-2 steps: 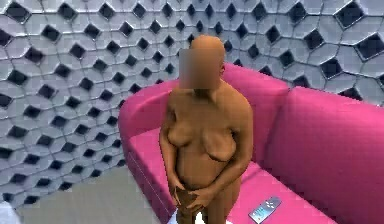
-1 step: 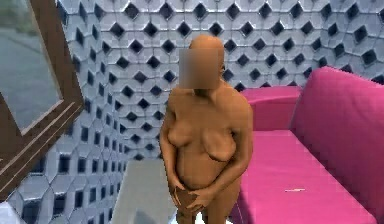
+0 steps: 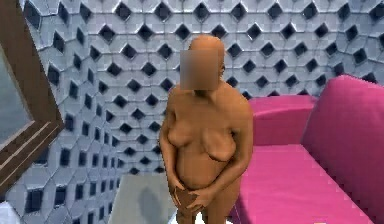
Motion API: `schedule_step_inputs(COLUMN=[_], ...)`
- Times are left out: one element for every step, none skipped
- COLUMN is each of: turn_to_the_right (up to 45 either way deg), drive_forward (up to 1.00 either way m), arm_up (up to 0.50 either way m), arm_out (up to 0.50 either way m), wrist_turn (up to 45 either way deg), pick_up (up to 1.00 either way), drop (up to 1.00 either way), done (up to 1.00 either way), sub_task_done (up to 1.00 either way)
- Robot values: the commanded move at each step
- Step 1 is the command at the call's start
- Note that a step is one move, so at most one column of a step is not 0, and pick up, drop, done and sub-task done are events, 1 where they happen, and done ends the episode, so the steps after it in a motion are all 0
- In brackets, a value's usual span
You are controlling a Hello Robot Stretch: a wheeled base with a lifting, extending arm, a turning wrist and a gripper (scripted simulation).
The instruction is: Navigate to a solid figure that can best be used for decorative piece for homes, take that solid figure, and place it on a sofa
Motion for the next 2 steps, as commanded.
schedule_step_inputs(turn_to_the_right=[-9.0, -3.0], drive_forward=[0.0, 0.0], arm_up=[0.0, 0.0], arm_out=[0.0, 0.0], wrist_turn=[0.0, 0.0], pick_up=[0.0, 0.0], drop=[0.0, 0.0], done=[0.0, 0.0], sub_task_done=[0.0, 0.0])
